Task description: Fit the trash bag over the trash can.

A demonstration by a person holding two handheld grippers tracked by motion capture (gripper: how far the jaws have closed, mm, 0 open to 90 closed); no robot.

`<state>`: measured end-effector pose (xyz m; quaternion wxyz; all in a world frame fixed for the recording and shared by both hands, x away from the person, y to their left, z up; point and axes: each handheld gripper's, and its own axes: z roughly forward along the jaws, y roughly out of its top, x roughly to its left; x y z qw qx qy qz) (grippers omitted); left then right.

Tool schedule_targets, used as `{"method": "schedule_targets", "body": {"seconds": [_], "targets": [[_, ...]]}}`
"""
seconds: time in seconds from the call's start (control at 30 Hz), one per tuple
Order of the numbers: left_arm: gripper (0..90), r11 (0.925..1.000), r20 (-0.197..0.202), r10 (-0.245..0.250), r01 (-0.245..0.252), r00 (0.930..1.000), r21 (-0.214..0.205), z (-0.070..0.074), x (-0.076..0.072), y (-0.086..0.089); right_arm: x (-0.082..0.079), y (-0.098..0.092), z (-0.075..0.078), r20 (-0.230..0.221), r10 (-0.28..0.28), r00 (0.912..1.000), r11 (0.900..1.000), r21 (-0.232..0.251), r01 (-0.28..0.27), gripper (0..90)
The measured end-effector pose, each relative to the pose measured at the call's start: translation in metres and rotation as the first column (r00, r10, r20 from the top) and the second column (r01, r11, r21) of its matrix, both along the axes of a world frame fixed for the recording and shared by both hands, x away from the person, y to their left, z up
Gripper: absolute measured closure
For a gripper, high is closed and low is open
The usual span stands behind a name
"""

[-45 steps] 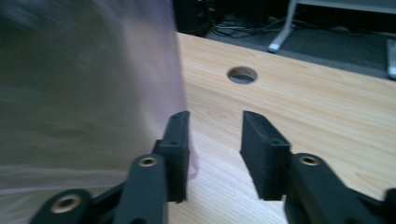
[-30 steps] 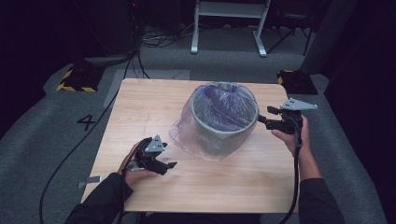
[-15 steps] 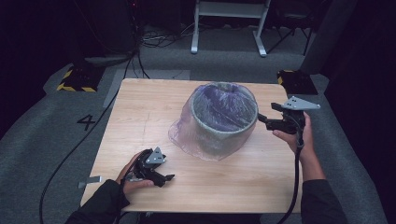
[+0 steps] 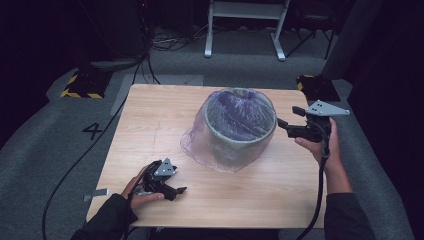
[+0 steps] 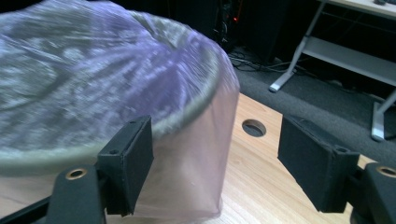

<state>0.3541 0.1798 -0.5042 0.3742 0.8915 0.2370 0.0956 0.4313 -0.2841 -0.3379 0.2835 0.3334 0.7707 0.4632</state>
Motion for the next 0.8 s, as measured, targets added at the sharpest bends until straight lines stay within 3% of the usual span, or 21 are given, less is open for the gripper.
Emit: {"method": "schedule_targets", "body": {"seconds": [0.23,0.67,0.8], "targets": [[15.2,1.0,0.001,-0.004,0.004,1.0,-0.001,0.0,-0.001,0.0,-0.003,0.009,0.011,0.025,0.01,0.9996,0.9998,-0.015,-0.01,27.6],[15.1,0.9999,0.001,-0.015,0.015,0.9999,-0.001,0.0,0.0,0.001,-0.002,0.03,0.025,0.031,0.068,0.9972,0.9968,0.041,-0.069,25.3],[15.1,0.9999,0.001,-0.014,0.014,0.9999,0.0,0.0,0.0,0.001,0.001,0.039,0.029,0.0,0.114,0.9934,0.9897,0.086,-0.114,23.2]]}}
